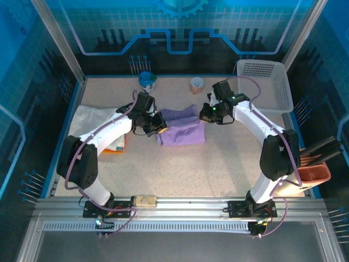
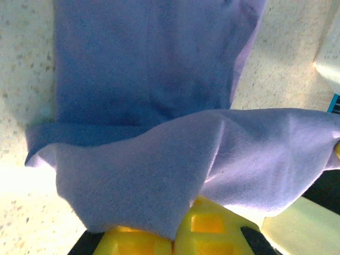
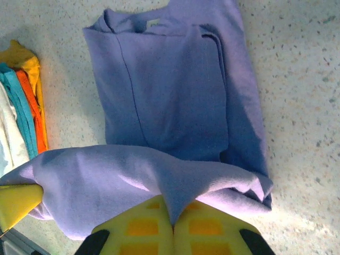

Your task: Fold and stack the t-shirts

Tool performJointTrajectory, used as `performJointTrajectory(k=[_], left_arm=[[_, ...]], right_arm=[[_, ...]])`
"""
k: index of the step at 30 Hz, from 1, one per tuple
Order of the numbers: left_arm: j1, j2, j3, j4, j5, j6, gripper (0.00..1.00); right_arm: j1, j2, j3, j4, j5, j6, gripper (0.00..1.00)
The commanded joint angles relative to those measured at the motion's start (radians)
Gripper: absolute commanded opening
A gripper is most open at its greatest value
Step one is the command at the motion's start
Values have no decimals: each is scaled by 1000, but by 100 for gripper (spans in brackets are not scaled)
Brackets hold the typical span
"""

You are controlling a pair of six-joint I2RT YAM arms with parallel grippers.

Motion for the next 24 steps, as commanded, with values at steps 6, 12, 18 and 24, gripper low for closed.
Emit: performJointTrajectory(k=[6, 12, 18, 24], left_arm=[[60, 147, 130, -17, 66, 81, 1], [78, 244, 221, -8, 74, 156, 8], [141, 352, 298, 36, 83, 195, 40], [192, 319, 355, 18, 92, 226, 50]], right_arm=[[-41, 135, 125, 41, -49, -23, 0], [-46, 222, 201, 68, -53, -23, 0], [-51, 328, 296, 107, -49, -7, 44], [-53, 300, 286, 151, -41, -13, 80]])
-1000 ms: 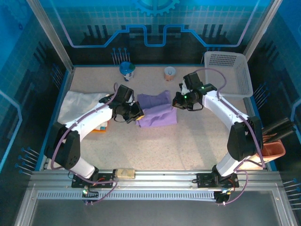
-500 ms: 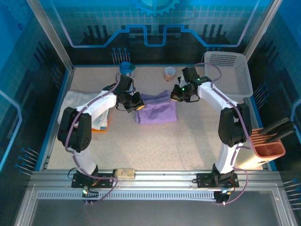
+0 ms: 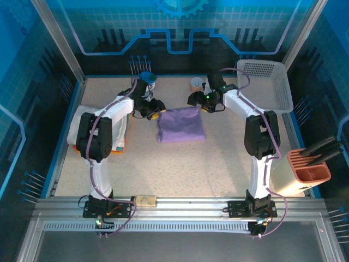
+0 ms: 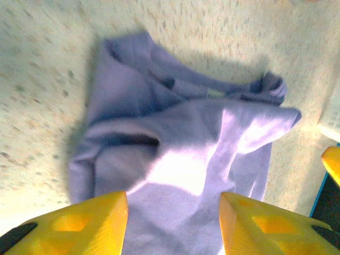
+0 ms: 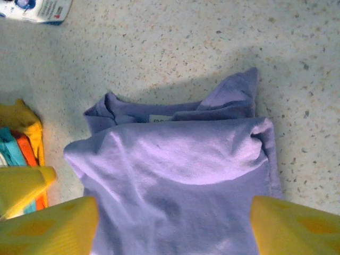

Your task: Fold and stack the t-shirts

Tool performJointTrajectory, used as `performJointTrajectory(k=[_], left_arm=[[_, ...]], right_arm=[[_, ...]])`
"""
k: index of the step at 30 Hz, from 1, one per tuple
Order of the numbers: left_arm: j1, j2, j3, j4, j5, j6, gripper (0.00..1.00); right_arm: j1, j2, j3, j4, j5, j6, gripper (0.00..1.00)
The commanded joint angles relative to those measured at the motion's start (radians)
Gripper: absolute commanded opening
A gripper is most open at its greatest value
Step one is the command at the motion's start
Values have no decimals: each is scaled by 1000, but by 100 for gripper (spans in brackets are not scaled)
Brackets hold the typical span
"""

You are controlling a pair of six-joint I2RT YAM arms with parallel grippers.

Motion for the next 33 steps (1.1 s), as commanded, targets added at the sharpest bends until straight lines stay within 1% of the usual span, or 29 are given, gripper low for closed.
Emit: performJointTrajectory(k=[1, 5, 9, 13, 16, 19, 22, 24, 28, 31, 33], left_arm=[[11, -64, 44, -15, 25, 47, 51], [-22, -149, -35, 6, 35, 16, 51], [-107, -216, -144, 73, 11, -48, 50], [-189, -241, -201, 123, -13, -128, 49], [-245, -249, -247, 179, -46, -178, 49], [-276, -219, -309, 279, -53, -229, 49], [-276, -157, -361, 365, -63, -227, 48], [-260, -115, -371, 358, -84, -188, 47], [-212, -76, -422, 408, -57, -172, 47], [-176, -76, -453, 402, -57, -169, 47], [-145, -74, -466, 383, -37, -170, 46]], right_arm=[[-13, -49, -14, 46, -25, -2, 80], [-11, -123, -105, 68, -62, 12, 81], [-3, -228, -262, 141, -131, 91, 82], [13, -301, -390, 215, -192, 176, 82], [35, -320, -496, 365, -266, 285, 82], [71, -295, -567, 490, -274, 347, 82], [79, -253, -630, 610, -268, 389, 82], [71, -220, -673, 689, -259, 398, 82], [59, -155, -701, 682, -244, 356, 82], [38, -152, -752, 715, -235, 355, 82], [28, -164, -762, 720, -246, 350, 82]])
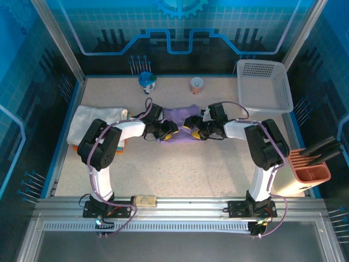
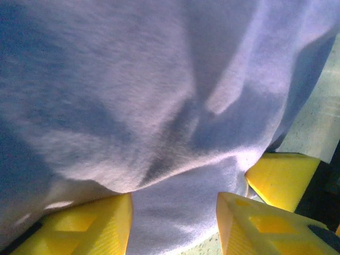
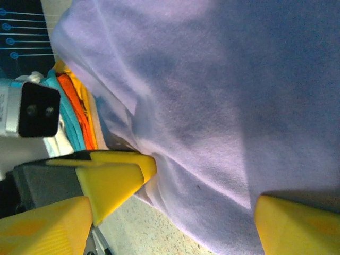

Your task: Fold and stack the t-shirts

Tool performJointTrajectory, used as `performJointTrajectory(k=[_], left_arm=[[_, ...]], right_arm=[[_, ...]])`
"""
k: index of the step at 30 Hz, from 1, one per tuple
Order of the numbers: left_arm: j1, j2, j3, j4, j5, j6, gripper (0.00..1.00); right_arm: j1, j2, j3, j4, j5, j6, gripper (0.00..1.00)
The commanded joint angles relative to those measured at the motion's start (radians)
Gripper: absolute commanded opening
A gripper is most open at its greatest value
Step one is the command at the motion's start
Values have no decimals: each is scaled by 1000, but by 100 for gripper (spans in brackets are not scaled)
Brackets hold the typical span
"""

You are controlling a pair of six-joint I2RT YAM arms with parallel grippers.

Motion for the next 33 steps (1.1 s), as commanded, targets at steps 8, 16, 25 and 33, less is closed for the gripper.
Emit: performJointTrajectory(k=[8, 16, 25, 33], left_arm=[[93, -93, 104, -192, -13, 95, 48], [104, 63, 391, -269, 41, 124, 48], [137, 277, 488, -100, 40, 50, 47], [189, 332, 504, -97, 43, 56, 47]], right_arm=[[-37, -44, 120, -106, -40, -42, 82], [-37, 92, 353, -133, -22, -45, 82], [-55, 357, 543, -21, -13, -24, 82], [-70, 427, 563, -28, 4, -56, 82]])
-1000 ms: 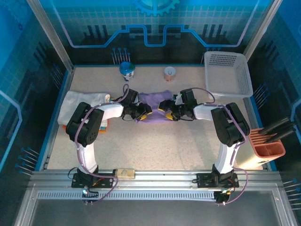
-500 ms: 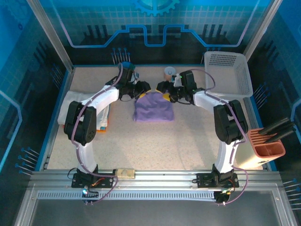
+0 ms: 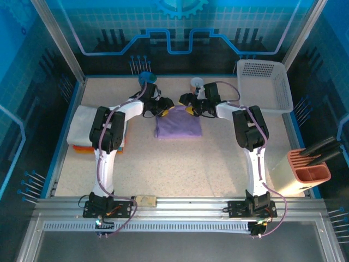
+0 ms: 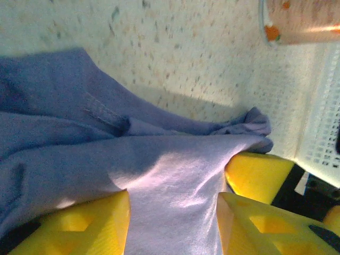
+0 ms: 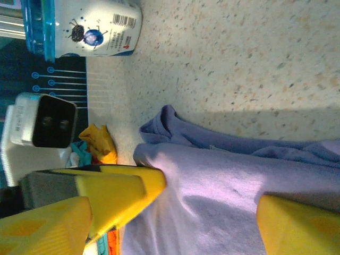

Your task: Fold and stack the t-shirts

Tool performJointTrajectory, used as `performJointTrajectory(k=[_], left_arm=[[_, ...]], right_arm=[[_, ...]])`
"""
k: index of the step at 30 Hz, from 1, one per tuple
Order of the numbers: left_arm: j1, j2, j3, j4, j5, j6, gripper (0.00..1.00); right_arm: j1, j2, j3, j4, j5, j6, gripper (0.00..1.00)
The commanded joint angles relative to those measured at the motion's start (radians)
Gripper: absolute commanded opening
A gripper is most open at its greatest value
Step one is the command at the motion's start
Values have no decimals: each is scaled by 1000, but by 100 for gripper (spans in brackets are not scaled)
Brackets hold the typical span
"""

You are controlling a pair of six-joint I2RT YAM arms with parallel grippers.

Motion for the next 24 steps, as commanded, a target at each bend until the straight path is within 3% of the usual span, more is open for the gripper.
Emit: performJointTrajectory(k=[1, 7, 12, 15, 18, 24], left_arm=[[39, 6, -5, -10, 5, -8, 47], [81, -133, -93, -94, -13, 101, 48], [88, -206, -98, -275, -62, 270, 51], [81, -234, -131, -315, -88, 352, 57], [57, -231, -130, -377, -140, 420, 66], [8, -164, -99, -397, -187, 436, 69]], right_arm=[[-20, 31, -7, -21, 23, -30, 82], [-29, -16, -27, -2, -22, -40, 83], [-31, -96, -29, -14, -68, -62, 83], [-31, -159, -58, -36, -68, -84, 84], [-30, -227, -101, -76, -62, -107, 85], [-30, -384, -247, -82, -49, -126, 88]])
